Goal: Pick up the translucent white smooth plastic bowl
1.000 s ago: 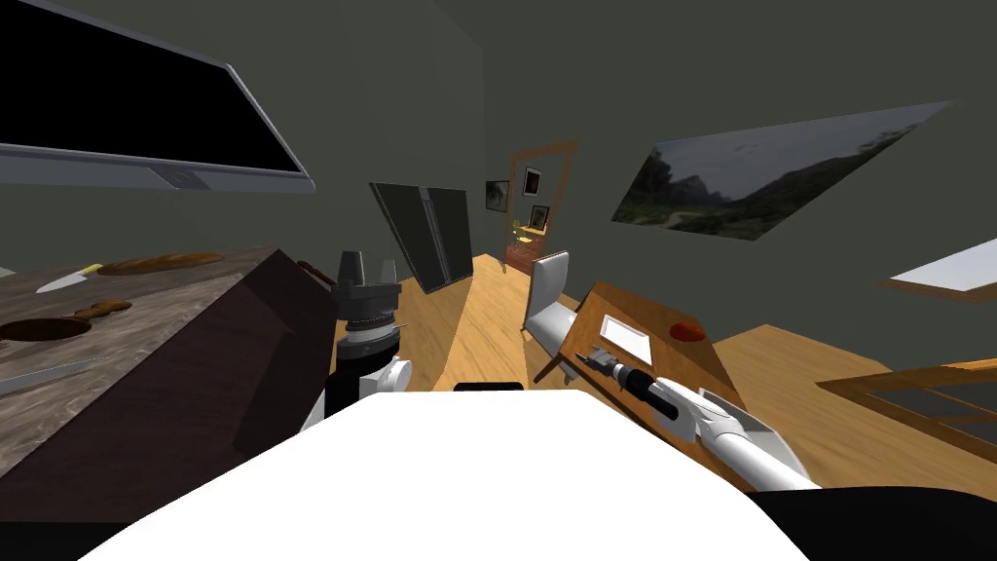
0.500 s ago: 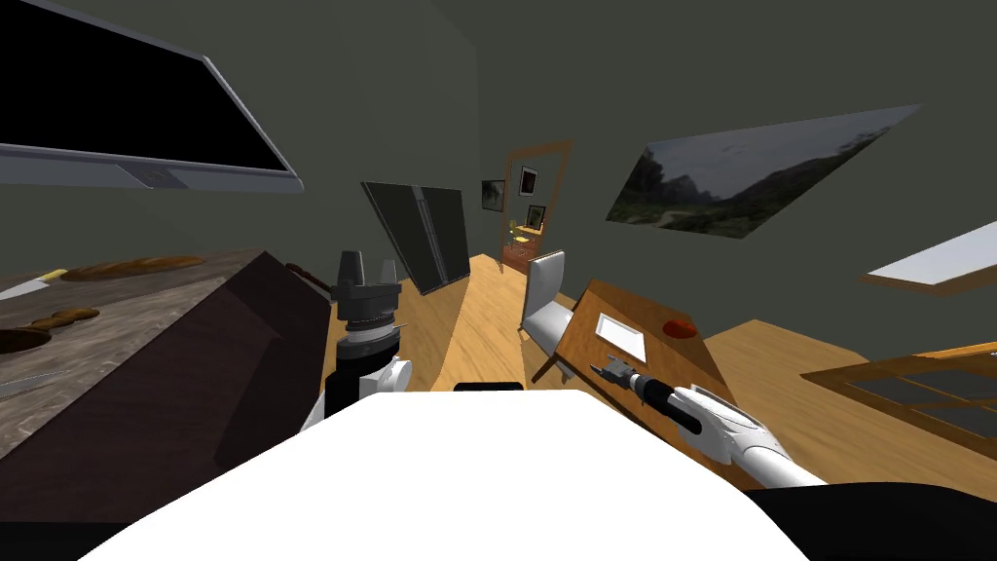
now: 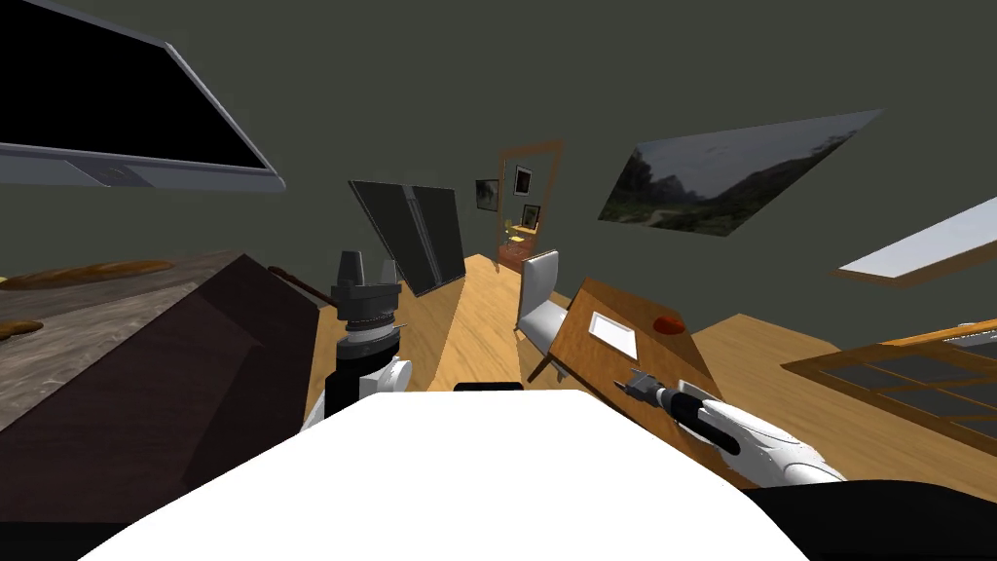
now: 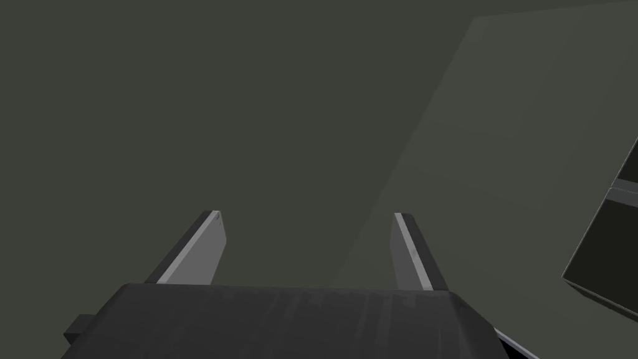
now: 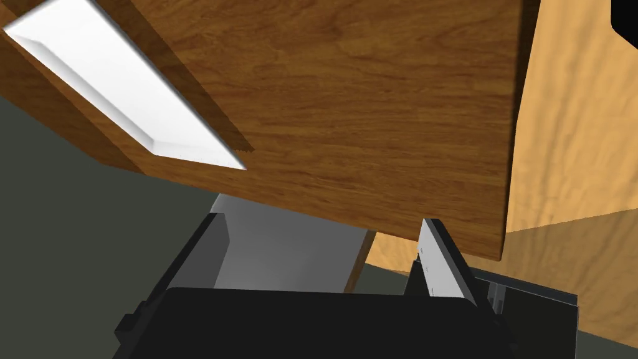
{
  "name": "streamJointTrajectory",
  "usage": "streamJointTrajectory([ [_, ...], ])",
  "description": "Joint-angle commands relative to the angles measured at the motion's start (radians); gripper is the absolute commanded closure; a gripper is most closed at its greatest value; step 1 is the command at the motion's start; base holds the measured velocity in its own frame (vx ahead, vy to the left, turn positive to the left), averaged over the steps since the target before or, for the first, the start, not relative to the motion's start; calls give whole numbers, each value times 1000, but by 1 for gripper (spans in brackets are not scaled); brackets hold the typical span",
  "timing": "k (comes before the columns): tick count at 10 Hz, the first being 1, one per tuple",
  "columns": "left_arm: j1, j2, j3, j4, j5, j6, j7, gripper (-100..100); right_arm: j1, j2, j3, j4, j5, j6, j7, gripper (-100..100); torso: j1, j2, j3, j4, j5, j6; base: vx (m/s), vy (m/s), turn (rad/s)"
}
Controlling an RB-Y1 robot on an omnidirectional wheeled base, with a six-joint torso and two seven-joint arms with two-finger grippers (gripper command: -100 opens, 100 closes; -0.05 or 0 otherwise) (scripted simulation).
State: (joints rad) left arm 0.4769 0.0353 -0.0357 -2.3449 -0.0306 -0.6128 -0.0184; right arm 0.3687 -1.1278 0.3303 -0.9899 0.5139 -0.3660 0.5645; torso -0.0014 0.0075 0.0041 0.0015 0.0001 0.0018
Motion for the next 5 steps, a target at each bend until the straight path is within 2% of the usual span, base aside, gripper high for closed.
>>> streamJointTrajectory([
  [1, 0, 0, 0, 0, 0, 0, 0, 0, 34, -34, 7, 43, 19, 15, 17, -100, 0, 0, 0, 0, 0, 0, 16, -64, -119],
  [2, 0, 0, 0, 0, 0, 0, 0, 0, 34, -34, 7, 43, 19, 15, 17, -100, -1, 1, 0, 0, 0, 0, 26, -59, -50],
  [4, 0, 0, 0, 0, 0, 0, 0, 0, 60, -65, 25, 102, 44, 26, 35, -100, -2, -1, -1, 0, 0, 0, 49, -75, -59],
  [5, 0, 0, 0, 0, 0, 0, 0, 0, 60, -65, 25, 102, 44, 26, 35, -100, -2, -1, -1, 0, -1, 0, 18, -56, -47],
])
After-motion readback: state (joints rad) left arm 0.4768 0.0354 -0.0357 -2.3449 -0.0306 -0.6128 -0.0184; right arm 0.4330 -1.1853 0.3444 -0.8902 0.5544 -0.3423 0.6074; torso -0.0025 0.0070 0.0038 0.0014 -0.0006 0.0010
